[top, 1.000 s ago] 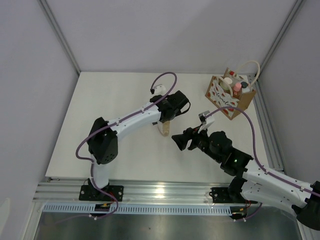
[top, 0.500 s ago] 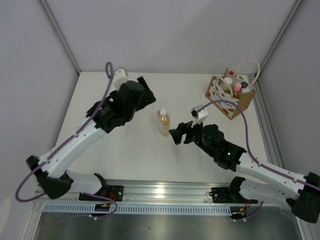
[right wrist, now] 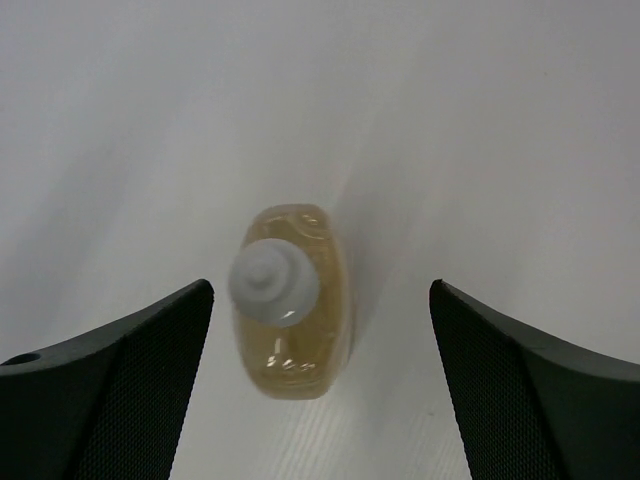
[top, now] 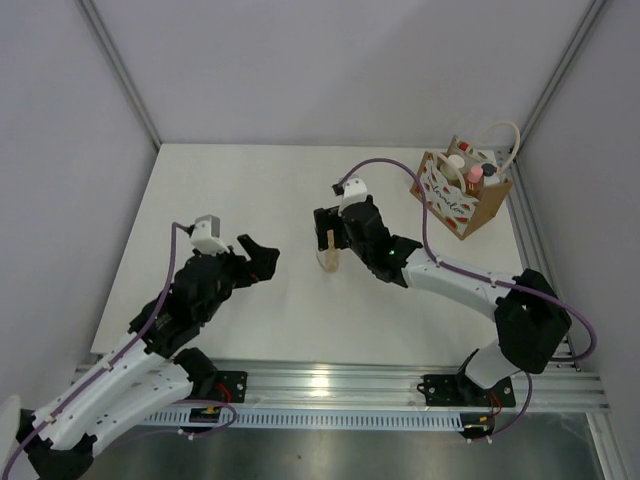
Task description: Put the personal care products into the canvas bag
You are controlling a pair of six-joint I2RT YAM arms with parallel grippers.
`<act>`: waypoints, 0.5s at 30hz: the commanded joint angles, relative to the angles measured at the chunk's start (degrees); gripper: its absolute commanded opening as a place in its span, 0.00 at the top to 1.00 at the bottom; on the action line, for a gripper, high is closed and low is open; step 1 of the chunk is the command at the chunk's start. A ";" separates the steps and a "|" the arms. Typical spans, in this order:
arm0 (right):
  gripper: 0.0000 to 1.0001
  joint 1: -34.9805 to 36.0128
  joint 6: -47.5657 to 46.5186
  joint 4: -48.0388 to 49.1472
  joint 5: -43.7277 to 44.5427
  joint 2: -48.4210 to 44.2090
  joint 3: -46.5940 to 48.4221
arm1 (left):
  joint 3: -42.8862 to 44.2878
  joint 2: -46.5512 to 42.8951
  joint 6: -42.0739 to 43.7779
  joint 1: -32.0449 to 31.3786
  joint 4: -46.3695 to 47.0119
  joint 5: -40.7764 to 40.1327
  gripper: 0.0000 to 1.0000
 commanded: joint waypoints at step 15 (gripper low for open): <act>0.17 -1.73 -6.29 10.09 -2.73 10.36 -0.21 | -9.99 -5.00 5.91 0.19 14.69 0.31 0.01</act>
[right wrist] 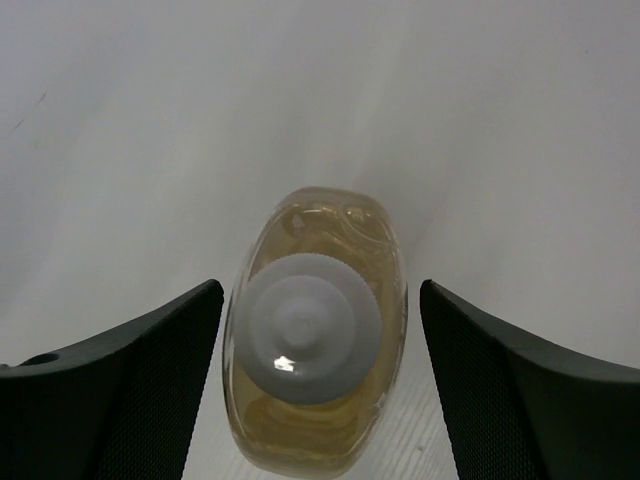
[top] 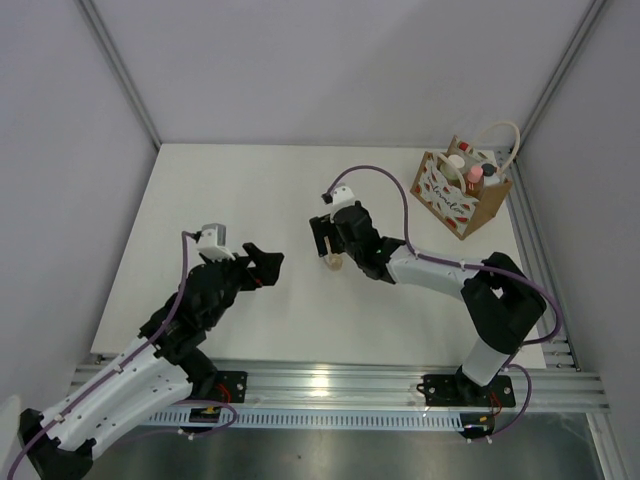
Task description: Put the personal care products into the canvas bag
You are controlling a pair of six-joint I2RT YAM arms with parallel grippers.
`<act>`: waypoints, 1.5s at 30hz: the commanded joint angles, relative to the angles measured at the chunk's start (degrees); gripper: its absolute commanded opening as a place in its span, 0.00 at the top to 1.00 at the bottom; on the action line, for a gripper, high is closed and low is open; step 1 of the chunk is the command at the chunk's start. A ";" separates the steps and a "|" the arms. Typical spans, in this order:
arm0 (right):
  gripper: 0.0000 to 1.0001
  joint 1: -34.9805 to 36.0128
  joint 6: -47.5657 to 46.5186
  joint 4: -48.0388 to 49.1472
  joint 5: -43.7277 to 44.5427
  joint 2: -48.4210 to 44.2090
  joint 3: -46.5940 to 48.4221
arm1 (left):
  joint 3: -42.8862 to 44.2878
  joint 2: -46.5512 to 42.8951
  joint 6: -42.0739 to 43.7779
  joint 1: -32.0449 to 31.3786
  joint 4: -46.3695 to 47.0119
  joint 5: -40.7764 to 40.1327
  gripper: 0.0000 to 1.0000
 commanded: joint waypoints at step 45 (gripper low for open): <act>1.00 -15.88 -15.59 8.42 -10.16 -9.21 13.94 | 1.11 1.06 0.39 0.19 3.14 1.90 0.01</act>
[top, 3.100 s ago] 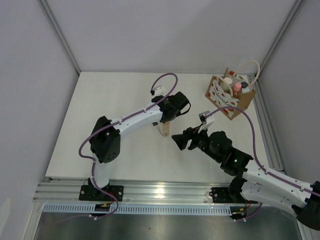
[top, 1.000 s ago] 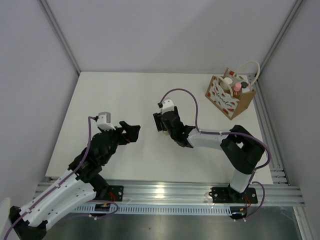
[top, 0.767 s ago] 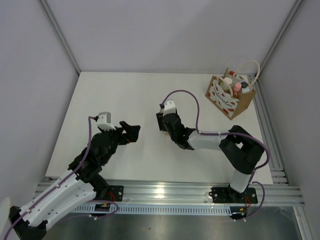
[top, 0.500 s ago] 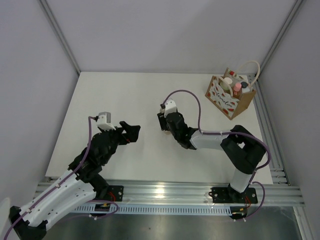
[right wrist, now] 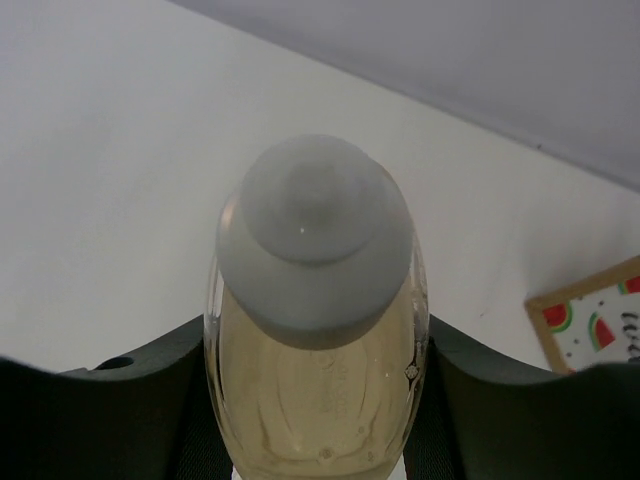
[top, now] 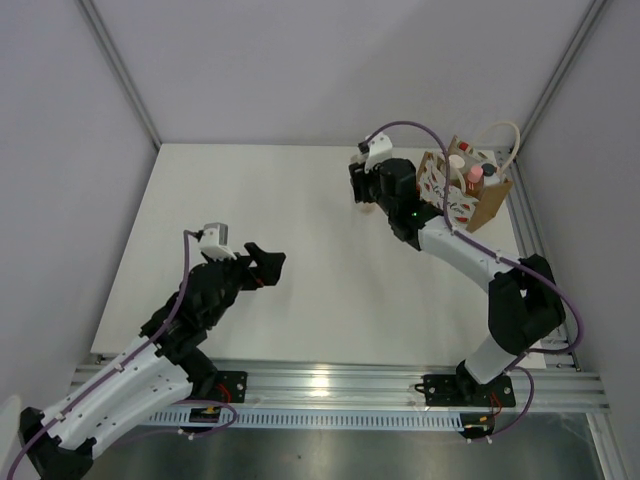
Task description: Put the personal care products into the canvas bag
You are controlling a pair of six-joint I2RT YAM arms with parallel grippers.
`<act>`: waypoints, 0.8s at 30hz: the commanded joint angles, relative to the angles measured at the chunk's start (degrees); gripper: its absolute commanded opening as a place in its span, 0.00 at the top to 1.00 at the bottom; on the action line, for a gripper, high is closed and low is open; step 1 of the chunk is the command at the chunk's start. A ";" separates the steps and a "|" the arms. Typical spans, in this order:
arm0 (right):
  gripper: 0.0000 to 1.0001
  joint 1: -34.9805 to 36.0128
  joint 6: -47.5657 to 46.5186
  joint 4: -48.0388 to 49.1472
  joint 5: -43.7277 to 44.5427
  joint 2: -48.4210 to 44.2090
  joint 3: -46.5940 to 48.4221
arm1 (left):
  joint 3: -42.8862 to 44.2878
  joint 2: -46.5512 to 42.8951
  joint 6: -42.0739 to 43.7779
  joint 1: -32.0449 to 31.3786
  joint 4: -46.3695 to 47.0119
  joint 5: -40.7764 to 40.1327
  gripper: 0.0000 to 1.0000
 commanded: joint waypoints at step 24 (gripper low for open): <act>1.00 -32.29 -4.63 2.27 -19.07 2.81 39.70 | 1.20 0.86 -1.54 0.19 3.07 7.31 0.01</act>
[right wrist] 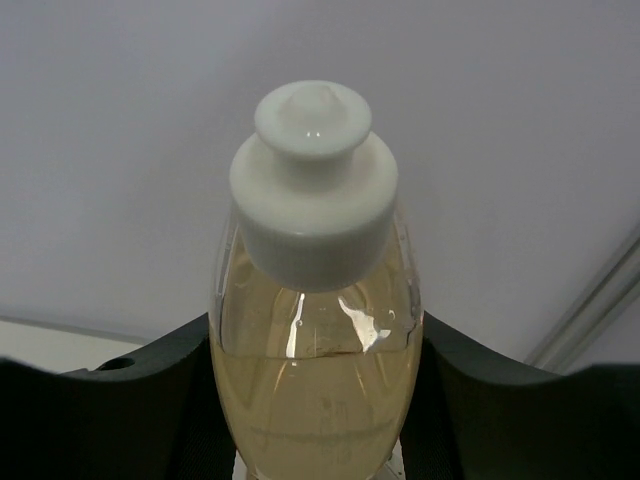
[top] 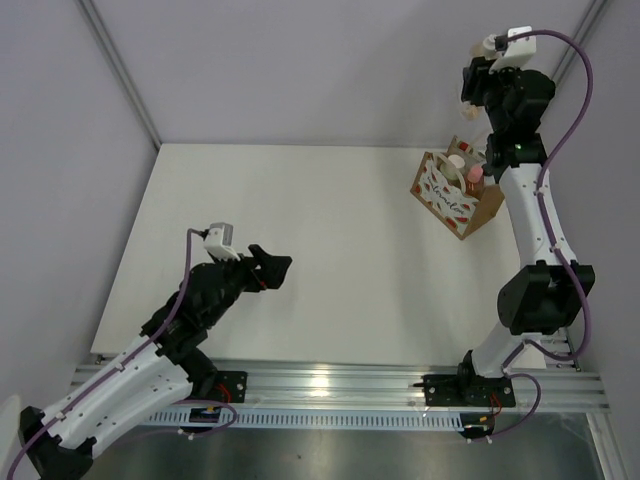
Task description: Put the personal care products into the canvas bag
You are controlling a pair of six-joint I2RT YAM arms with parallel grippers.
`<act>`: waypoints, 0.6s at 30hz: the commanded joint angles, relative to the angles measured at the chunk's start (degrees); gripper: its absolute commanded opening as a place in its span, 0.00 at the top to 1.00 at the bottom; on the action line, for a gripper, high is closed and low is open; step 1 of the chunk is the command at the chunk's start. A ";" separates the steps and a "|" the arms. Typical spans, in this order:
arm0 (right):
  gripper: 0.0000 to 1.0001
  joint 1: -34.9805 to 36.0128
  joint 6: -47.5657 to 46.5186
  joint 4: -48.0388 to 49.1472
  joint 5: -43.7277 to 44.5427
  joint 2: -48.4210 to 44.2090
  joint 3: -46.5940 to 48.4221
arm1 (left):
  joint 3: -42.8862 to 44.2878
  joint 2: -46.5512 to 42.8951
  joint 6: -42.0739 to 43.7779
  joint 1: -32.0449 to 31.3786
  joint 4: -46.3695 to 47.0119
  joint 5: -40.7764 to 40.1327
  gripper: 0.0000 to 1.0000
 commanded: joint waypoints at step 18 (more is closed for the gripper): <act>1.00 -12.46 -0.99 20.93 -17.23 12.71 1.37 | 1.11 1.35 -1.74 0.19 3.67 5.54 0.01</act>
